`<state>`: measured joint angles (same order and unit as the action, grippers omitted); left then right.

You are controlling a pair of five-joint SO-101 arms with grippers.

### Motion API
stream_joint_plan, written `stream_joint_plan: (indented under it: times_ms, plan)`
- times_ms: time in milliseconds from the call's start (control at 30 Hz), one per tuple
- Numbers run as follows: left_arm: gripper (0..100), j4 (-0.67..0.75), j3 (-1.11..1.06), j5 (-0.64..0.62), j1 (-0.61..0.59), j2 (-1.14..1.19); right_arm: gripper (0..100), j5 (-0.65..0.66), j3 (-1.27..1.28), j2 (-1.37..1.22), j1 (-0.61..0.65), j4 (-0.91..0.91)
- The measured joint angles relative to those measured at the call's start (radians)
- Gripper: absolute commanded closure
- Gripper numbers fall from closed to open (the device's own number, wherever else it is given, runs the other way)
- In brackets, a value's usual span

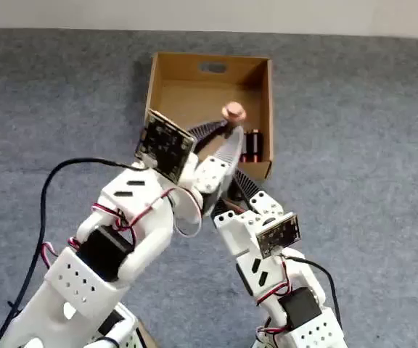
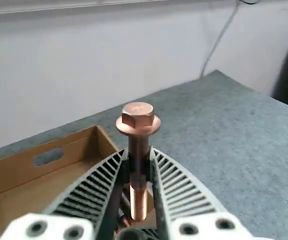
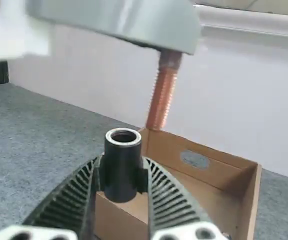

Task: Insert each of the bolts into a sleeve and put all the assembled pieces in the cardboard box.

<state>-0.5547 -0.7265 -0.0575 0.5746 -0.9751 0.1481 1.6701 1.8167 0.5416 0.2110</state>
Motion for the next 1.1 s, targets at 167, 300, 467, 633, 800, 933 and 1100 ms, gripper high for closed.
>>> stream_joint_plan:
  times_ms: [167, 300, 467, 633, 800, 933, 1100]
  plan:
    - [99, 0.002, -0.003, 0.000, 0.002, -0.005, 99.2, 0.000, 0.000, 0.000, 0.000, 0.000]
    - [99, -0.017, -0.041, 0.000, 0.008, -0.091, 99.2, 0.000, 0.000, 0.000, 0.000, 0.000]
    - [99, -0.029, -0.126, 0.000, 0.003, -0.235, 99.2, 0.000, 0.000, 0.000, 0.000, 0.000]
    - [99, -0.029, -0.186, 0.002, 0.006, -0.261, 99.2, 0.000, 0.000, 0.000, 0.000, 0.000]
    - [99, 0.035, -0.187, 0.000, -0.049, -0.261, 99.2, 0.000, 0.000, 0.000, 0.000, 0.000]
    - [99, 0.066, -0.187, 0.000, -0.055, -0.261, 99.2, 0.000, 0.000, 0.000, 0.000, 0.000]
    - [99, 0.071, -0.219, 0.000, -0.064, -0.264, 99.2, 0.000, 0.000, 0.000, 0.000, 0.000]
